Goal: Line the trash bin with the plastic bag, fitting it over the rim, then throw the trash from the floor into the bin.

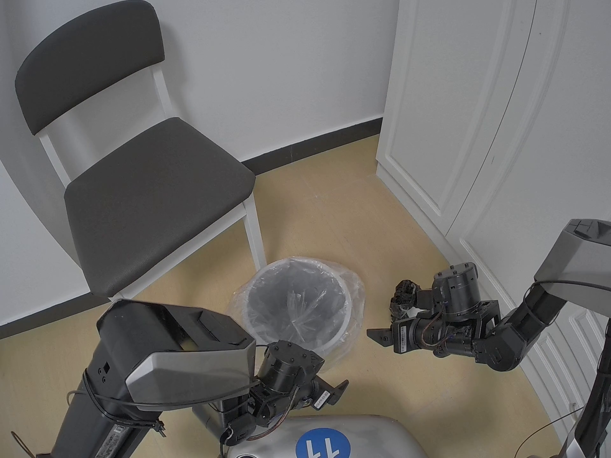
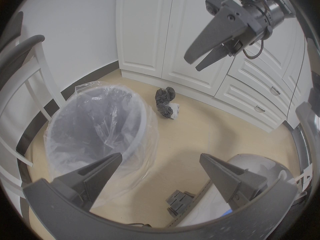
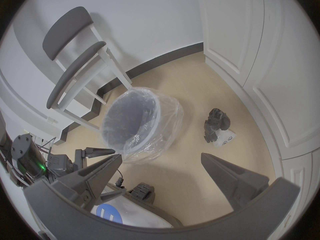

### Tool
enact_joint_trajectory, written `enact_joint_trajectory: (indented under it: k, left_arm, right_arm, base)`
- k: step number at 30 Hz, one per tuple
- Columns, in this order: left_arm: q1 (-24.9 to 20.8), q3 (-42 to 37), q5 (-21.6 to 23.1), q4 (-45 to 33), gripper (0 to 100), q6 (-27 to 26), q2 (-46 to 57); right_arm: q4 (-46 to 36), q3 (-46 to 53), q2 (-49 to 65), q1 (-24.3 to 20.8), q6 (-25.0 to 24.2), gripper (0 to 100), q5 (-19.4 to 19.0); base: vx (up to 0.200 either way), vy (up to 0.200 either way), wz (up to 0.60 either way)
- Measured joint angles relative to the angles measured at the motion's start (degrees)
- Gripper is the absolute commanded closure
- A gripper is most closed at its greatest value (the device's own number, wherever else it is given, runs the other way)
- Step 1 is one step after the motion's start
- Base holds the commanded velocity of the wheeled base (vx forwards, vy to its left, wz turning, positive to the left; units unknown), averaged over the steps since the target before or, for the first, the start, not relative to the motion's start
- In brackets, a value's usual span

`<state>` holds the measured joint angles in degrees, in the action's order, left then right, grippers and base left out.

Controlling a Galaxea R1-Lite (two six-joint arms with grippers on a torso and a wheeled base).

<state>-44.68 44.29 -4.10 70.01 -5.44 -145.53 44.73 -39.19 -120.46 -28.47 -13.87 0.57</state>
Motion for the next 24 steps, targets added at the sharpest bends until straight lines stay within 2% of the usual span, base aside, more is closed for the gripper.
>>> enact_joint_trajectory:
  k: [12, 18, 24]
  left_arm:
    - [2.32, -6.42, -0.96, 10.73, 0, 0.71, 0.55]
    - [4.77, -9.64, -2.68, 15.56, 0, 0.76, 2.67]
    - [7.56, -11.74, -3.43, 16.77, 0, 1.10, 6.01]
  right_arm:
    - [0.05, -2.10, -6.91, -0.11, 0.44, 0, 0.99]
    - [0.07, -6.19, -11.54, 3.58, 1.51, 0, 3.55]
    - [-0.96, -15.85, -15.65, 6.73, 1.76, 0, 5.34]
  base:
    - [0.000, 0.000, 0.00]
    - [0.000, 0.000, 0.00]
    - [0.000, 0.000, 0.00]
